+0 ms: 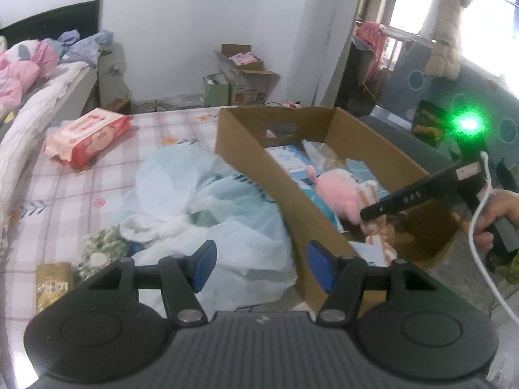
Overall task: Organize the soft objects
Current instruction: 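Lower the cloth into the box and open the right tool, then close the left tool on the gold snack packet while the right tool reaches the green scrunchie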
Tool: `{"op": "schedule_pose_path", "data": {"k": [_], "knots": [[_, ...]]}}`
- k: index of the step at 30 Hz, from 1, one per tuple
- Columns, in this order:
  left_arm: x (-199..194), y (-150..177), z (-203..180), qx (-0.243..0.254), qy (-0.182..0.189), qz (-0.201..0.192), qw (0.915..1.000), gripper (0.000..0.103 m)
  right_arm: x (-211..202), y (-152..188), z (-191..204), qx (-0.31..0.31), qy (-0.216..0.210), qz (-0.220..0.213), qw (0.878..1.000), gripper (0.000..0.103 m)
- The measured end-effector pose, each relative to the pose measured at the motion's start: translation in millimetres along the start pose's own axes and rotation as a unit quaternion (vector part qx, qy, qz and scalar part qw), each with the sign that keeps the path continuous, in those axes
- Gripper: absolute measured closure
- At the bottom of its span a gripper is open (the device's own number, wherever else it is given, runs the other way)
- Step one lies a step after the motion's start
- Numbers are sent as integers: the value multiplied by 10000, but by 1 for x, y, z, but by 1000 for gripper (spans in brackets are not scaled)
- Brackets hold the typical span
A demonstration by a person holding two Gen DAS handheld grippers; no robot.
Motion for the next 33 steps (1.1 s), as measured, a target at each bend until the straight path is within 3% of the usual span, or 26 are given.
{"op": "schedule_pose_path", "data": {"k": [2, 10, 13, 16, 18, 22, 27, 33], "knots": [[-3, 3, 5, -76, -15, -4, 10000, 40, 2, 1, 2, -5, -68, 9, 10000, 56], [-12, 11, 18, -267, -33, -53, 9996, 39, -2, 19, 37, -1105, -36, 227, 9936, 58], [-16, 13, 22, -298, -61, -84, 9995, 39, 3, 14, 34, -908, 88, 336, 9953, 53], [-28, 17, 28, -237, -200, -182, 9994, 35, -2, 10, 30, -607, 83, 275, 9977, 37], [-38, 22, 35, -174, -369, -238, 9989, 30, -16, 6, 28, -405, 36, 122, 9991, 27], [-57, 37, 51, -243, -572, -226, 9978, 22, -61, -1, 27, -25, -84, -419, 9991, 21], [-75, 53, 73, -301, -926, -239, 9950, 19, -109, -11, 51, 449, -671, -1032, 9914, 19], [-87, 56, 99, -358, -1346, -370, 9896, 19, -123, -28, 144, 345, -1859, -1187, 9748, 19]]}}
Point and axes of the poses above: each gripper's, at about its wrist camera, not at the fingertips, and x roughly the way its jaws point, z to its left, y to its underside, the point moved 8 cm from there along x, roughly the way its jaws point, and after that the axes turned 11 degrees about y, right-handed, at the moved point
